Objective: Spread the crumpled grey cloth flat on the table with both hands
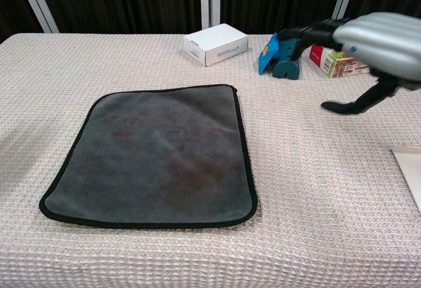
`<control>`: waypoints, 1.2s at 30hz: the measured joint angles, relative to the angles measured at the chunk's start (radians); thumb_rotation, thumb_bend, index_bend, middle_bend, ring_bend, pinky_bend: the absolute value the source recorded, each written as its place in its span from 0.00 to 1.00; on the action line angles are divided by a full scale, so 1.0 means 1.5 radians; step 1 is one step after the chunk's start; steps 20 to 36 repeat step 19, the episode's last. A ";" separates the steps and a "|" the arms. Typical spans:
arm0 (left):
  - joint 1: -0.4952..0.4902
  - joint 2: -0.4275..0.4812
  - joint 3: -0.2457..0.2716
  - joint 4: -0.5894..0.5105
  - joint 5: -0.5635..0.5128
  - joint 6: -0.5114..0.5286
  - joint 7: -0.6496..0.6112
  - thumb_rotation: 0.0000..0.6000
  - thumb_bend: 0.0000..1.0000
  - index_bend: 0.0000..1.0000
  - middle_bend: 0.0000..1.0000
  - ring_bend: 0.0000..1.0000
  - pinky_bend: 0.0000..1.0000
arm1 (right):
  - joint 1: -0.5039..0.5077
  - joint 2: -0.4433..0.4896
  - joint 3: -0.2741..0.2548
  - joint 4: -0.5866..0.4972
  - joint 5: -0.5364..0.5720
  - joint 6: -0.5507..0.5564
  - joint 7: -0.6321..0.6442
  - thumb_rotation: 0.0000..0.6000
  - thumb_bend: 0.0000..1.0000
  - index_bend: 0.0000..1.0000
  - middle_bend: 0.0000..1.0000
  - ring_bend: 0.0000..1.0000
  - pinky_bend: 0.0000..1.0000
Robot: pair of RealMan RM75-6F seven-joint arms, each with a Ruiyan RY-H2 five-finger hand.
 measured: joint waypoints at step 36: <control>0.176 0.045 0.023 0.000 0.006 0.191 0.035 1.00 0.24 0.26 0.17 0.13 0.15 | -0.278 0.133 -0.059 0.007 -0.011 0.250 0.213 1.00 0.27 0.07 0.08 0.00 0.01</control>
